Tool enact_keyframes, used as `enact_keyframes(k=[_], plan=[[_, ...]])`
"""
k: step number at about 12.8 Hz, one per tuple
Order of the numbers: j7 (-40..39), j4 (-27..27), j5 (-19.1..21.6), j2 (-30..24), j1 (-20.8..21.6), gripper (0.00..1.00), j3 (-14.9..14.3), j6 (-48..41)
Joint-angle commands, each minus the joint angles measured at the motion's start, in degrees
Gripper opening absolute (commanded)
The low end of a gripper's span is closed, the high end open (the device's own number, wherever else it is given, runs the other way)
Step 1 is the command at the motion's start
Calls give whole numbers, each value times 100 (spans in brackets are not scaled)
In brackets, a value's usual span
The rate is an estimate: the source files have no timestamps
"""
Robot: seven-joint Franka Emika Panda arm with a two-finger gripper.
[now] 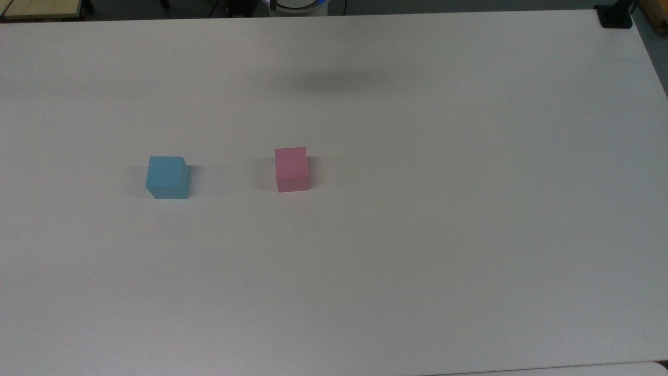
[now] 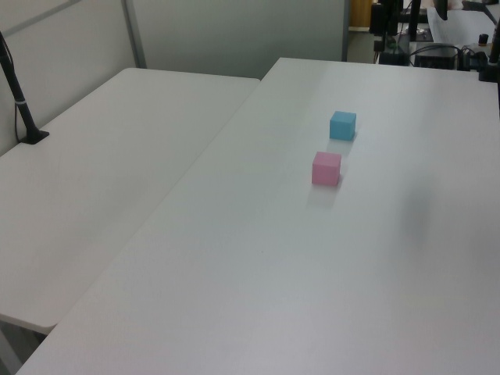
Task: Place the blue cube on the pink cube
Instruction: 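Move the open gripper into view above the table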
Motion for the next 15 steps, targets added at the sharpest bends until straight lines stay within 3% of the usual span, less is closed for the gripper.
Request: enact_keyframes(k=[1,9,15], plan=[[-123,-11,60,-47,-7,100,-13,-126],[-132,-3,60,-47,-42,100,-22,-135],[-1193,76,87,-21,-762,100,-48,-91]])
